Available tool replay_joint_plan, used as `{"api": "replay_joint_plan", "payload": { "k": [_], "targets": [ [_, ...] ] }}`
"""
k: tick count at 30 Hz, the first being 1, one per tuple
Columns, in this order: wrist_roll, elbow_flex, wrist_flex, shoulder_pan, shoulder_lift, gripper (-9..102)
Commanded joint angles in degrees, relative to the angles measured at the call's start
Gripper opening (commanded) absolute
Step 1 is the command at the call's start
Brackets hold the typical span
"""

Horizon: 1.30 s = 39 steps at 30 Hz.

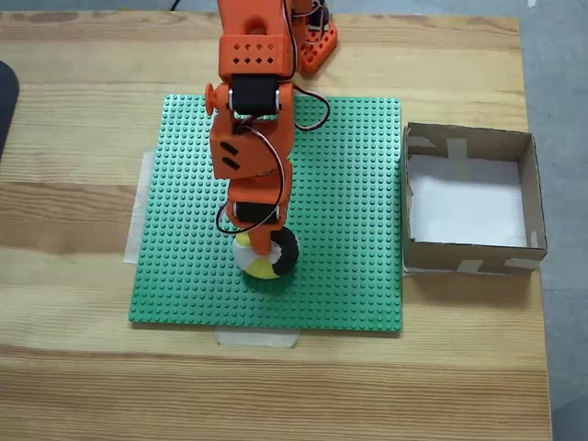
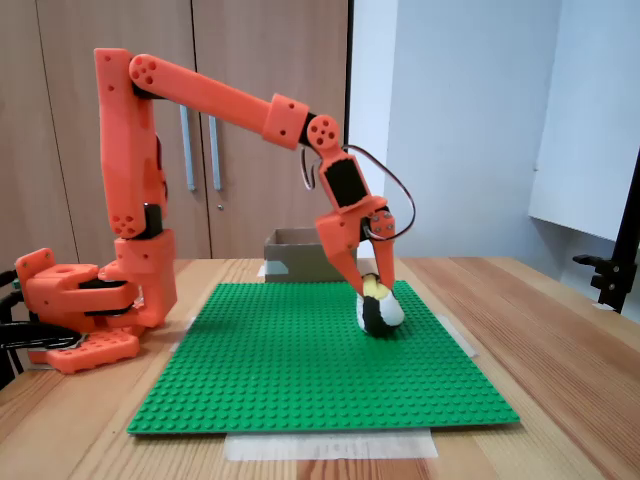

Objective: Pick the ball and put it in the box.

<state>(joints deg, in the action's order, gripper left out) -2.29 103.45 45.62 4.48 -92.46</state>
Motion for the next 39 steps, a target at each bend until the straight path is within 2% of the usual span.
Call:
{"api": "replay_joint_plan", "payload": {
  "k": [1,14,23,31,39],
  "targets": [
    [0.2,-0.4,0.5,-0.5,-4.3,-1],
    [-0.5,-4.7,5.0,-0.8,-10.3,-1],
    [-1.5,-16.3,12.6,0.0,-11.1,-1],
    [-2.3,-25.0,18.0,3.1,-11.1,-1],
    [-3.2,-29.1,19.8,8.5,-11.7,-1]
  ]
}}
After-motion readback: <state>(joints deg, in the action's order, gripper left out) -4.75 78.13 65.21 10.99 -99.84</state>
